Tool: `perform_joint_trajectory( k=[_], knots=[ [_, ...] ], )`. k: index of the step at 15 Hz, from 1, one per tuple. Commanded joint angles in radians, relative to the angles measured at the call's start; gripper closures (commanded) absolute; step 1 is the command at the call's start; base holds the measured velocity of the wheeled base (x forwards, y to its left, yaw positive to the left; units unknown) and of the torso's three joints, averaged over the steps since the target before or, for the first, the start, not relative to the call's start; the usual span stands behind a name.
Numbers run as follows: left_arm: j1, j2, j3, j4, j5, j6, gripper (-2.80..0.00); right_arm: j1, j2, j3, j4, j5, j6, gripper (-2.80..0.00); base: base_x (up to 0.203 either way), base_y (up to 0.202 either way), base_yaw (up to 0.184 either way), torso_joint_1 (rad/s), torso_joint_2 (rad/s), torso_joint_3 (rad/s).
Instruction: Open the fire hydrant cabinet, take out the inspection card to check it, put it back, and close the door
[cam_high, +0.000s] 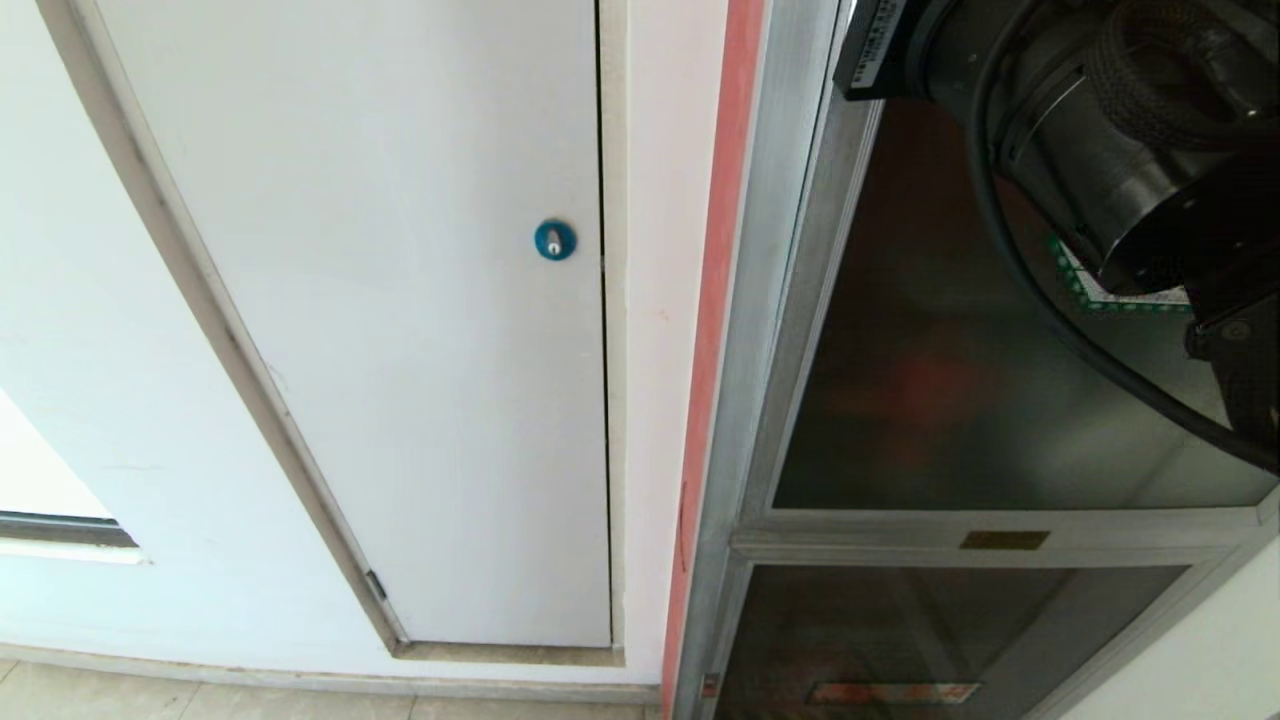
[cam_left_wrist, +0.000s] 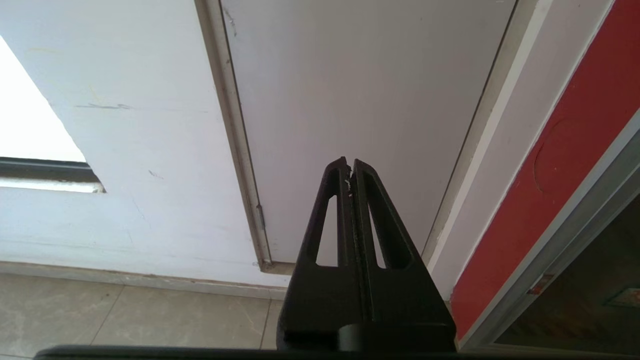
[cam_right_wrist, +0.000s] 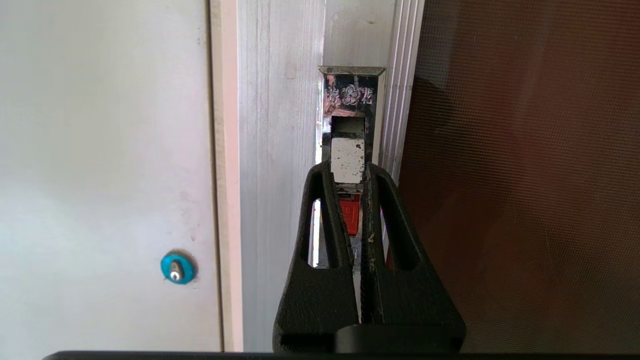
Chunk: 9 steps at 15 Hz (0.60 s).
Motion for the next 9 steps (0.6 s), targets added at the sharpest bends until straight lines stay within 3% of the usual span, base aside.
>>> perform_joint_trajectory(
  k=[1,9],
  knots=[
    [0.0,0.001,0.02,0.0,0.001,-0.001,0.0,0.003,-0.032,0.014,-0.008,-0.005,-0.003,0.0,0.0,0.0,0.0,0.0,0.0,0.0],
    [0.0,0.001,0.02,-0.001,0.001,-0.001,0.0,0.034,-0.075,0.048,-0.008,-0.031,-0.012,0.0,0.0,0.0,0.0,0.0,0.0,0.0]
  ],
)
